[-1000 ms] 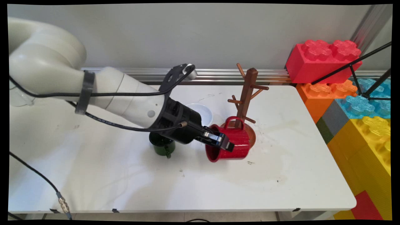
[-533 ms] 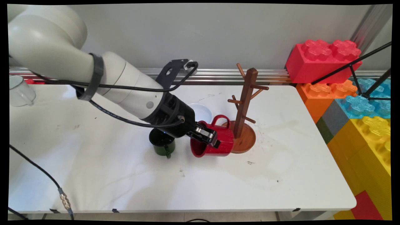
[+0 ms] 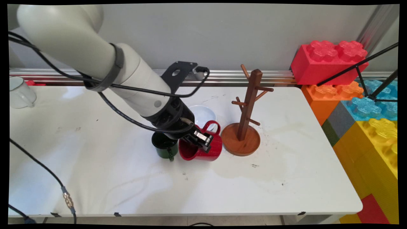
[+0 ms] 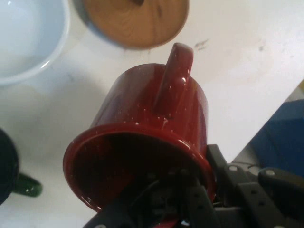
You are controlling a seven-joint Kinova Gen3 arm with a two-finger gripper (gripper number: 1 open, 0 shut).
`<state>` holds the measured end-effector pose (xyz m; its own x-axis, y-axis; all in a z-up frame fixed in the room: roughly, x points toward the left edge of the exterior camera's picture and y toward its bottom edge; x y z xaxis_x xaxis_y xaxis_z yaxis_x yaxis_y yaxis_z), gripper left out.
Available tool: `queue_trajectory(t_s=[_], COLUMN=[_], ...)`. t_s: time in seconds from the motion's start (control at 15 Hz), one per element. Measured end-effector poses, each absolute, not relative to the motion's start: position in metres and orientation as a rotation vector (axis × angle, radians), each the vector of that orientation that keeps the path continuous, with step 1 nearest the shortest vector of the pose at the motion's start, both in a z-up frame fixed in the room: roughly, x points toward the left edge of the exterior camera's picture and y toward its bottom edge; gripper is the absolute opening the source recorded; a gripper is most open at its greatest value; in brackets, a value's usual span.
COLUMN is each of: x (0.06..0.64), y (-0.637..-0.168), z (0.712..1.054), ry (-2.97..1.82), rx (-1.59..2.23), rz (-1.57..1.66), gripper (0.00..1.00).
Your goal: Place the picked object on the table
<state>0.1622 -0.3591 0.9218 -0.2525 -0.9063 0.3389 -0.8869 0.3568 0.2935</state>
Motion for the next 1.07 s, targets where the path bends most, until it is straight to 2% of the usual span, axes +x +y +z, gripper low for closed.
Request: queue_trajectory(t_s=[1.07], x=[0.096], y=[-0.384], z=[0.893], ry=[-2.471], rx=[1.72], rz=[0.013], gripper=[0.0])
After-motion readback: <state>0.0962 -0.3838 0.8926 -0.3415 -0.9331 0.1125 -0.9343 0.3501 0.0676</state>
